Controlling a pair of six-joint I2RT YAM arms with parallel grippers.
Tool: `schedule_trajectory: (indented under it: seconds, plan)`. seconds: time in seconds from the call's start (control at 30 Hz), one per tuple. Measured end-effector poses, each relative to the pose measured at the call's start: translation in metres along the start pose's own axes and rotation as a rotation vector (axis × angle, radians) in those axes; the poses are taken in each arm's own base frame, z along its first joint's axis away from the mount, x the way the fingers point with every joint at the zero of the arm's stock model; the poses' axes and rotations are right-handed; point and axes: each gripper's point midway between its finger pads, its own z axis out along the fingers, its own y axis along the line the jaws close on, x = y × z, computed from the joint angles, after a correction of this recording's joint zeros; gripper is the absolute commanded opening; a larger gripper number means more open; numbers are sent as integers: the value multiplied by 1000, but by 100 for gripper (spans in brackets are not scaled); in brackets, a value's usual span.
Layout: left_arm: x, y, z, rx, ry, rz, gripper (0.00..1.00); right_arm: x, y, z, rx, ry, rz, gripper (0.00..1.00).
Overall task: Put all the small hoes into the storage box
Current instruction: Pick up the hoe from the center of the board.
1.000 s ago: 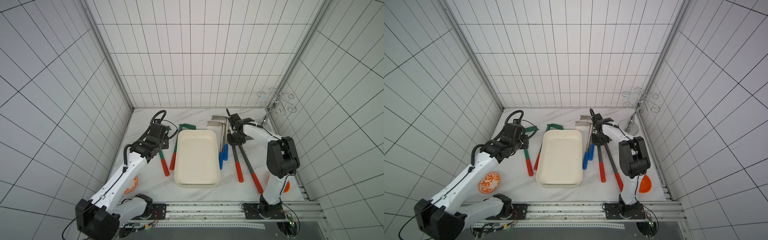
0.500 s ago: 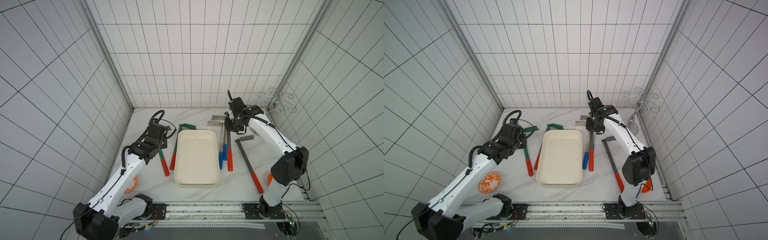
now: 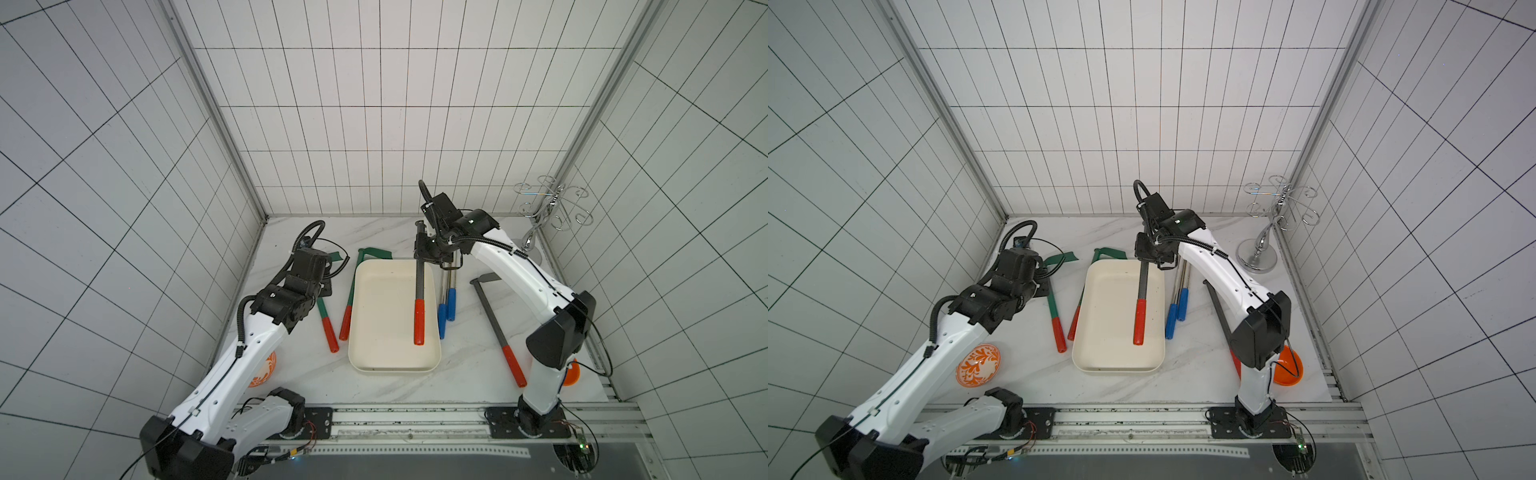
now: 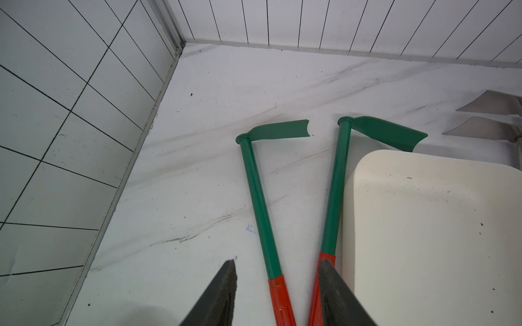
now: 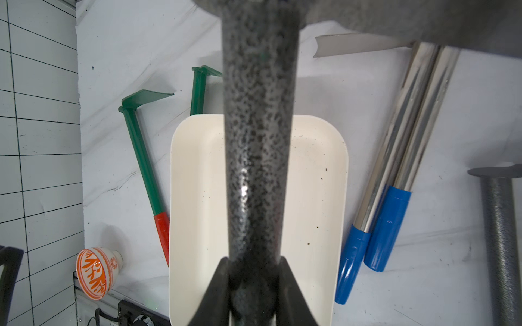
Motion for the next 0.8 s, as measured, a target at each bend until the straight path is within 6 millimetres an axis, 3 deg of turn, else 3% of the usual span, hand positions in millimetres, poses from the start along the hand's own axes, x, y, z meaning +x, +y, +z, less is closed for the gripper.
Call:
schedule_trajectory:
  seconds: [0.17, 0.37, 0.57, 0.8]
  plan:
    - [-2, 3, -4, -7, -15, -9, 49, 5, 24, 40, -5, 39, -15, 0]
    - [-4, 5, -7, -12, -27, -15, 49, 11, 40, 71, -20, 75, -11, 0]
    - [-6, 8, -11, -17, -42, -21, 49, 19, 44, 86, -17, 102, 9, 0]
    - [-6, 8, -11, -17, -42, -25, 49, 27, 58, 88, -28, 95, 35, 0]
